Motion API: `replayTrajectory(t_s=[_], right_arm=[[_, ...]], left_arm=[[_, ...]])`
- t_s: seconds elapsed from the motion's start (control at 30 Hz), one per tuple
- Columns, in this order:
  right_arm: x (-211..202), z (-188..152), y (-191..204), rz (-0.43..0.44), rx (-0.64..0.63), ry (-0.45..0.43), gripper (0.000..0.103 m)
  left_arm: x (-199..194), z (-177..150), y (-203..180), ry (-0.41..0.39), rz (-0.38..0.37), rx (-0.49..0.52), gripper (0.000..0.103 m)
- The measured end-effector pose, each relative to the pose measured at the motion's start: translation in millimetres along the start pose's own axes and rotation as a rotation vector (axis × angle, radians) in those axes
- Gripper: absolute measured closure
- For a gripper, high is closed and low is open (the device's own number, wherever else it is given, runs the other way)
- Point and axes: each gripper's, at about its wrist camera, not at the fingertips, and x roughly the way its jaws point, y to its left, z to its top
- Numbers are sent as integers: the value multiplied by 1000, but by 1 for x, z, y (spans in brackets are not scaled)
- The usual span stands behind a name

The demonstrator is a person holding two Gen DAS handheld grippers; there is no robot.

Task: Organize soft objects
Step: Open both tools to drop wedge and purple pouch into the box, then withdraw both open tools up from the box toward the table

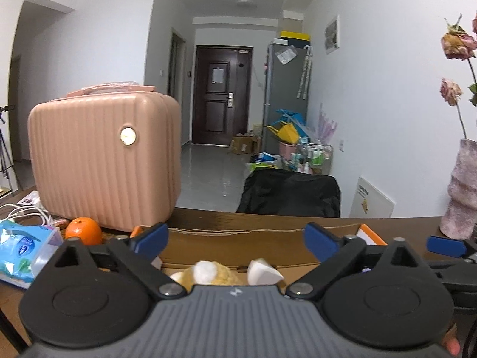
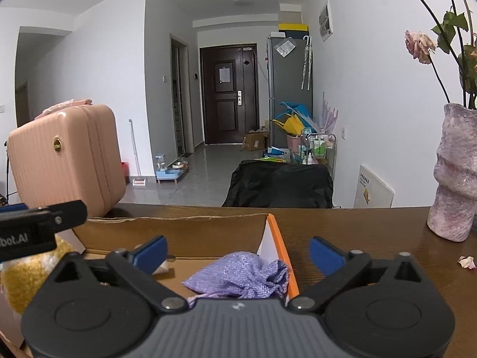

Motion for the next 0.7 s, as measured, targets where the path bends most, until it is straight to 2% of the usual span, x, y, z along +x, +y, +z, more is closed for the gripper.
replayTrajectory(t_s=[0.23,0.7], right_arm=[[2,-1,-1,-12,-5,15,0],[-3,-1,1,-34,-18,4,0]], left_arm=[[2,2,6,17,17,-31,0],[-6,1,9,21,43,-24,0]])
